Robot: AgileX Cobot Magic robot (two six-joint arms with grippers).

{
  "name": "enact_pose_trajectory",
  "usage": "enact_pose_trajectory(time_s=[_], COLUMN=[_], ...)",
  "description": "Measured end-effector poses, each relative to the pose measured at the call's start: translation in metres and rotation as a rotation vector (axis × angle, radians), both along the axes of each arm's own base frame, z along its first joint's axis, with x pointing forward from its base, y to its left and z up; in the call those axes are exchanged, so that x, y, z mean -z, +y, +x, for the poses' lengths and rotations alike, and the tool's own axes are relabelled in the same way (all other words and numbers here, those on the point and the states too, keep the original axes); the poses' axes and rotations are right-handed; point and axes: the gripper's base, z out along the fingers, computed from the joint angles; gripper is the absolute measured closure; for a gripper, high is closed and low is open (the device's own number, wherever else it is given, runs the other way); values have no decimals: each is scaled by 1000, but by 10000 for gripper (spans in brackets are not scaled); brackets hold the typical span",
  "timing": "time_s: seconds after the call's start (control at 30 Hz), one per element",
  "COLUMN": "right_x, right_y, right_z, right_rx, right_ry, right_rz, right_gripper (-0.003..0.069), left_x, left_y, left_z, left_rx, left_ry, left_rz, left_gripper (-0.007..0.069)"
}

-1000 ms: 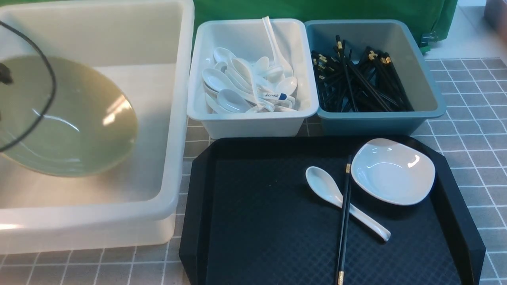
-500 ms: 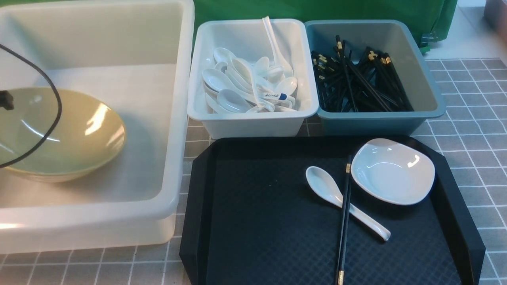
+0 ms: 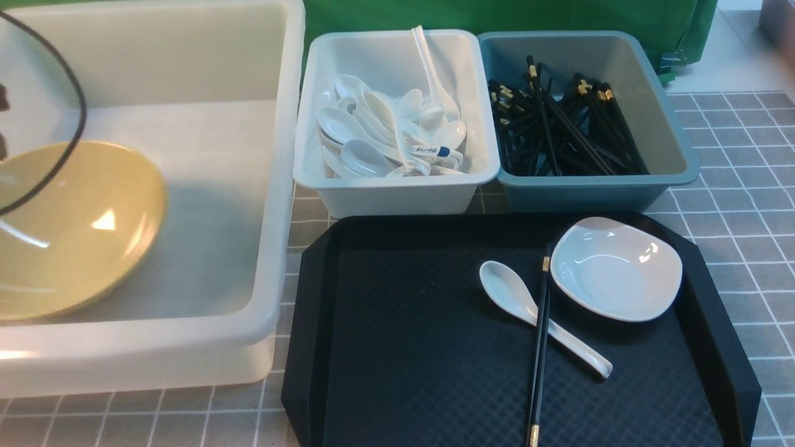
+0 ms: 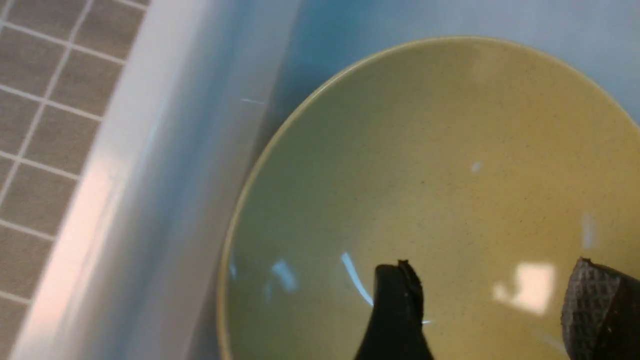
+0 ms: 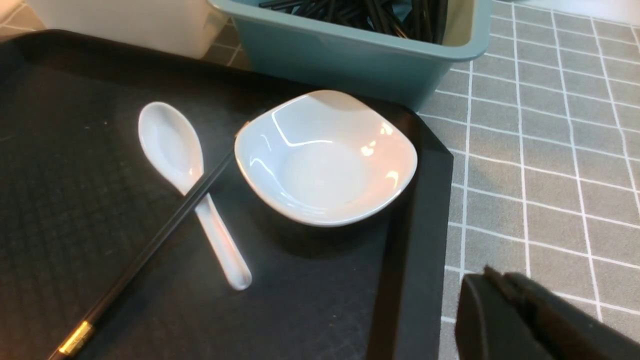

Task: On grey table put chopsticks spoon bowls plates into blue grey white boxes.
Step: 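Place the tan bowl onto the bowl stack in the left bin with the left gripper, then reach for and grasp the small white dish on the black tray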

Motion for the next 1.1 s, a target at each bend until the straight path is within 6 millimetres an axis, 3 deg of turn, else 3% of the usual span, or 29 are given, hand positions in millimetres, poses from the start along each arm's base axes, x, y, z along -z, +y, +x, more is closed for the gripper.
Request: enact_pose_trajectory(time_s=[0.33,0.53,0.7,0.8,0.87,0.97,1.03,1.07,1.1], right_x=[0,0,1,5,11,12,13,11,10], right_y=[0,0,0,0,0,3,6,9,10], right_z=[0,0,0,0,1,3,8,13,14], right_rx=[0,0,0,5,29,19,3,-8,-12], right_ry=[0,0,1,9,19,46,94,143,151], right_rz=[0,0,0,6,50,91,108,119,121], right_gripper=[595,591,587,583,579,561,536,508,504], left_x=[76,97,96,84,54,-6,-42,-69,-80], left_y=[4,13,15,12,1,-37,-61,-86,-92], left_z=[19,17,15,11,3,-14,-31,-50,-59], left_rx=[19,-60,-90,-100,-84,46,135,230,254], left_ry=[197,267,275,244,150,-78,-222,-338,-382], left_rz=[-45,14,23,10,-15,-24,-17,-8,-2], left_gripper=[601,634,634,634,634,634,634,634,634])
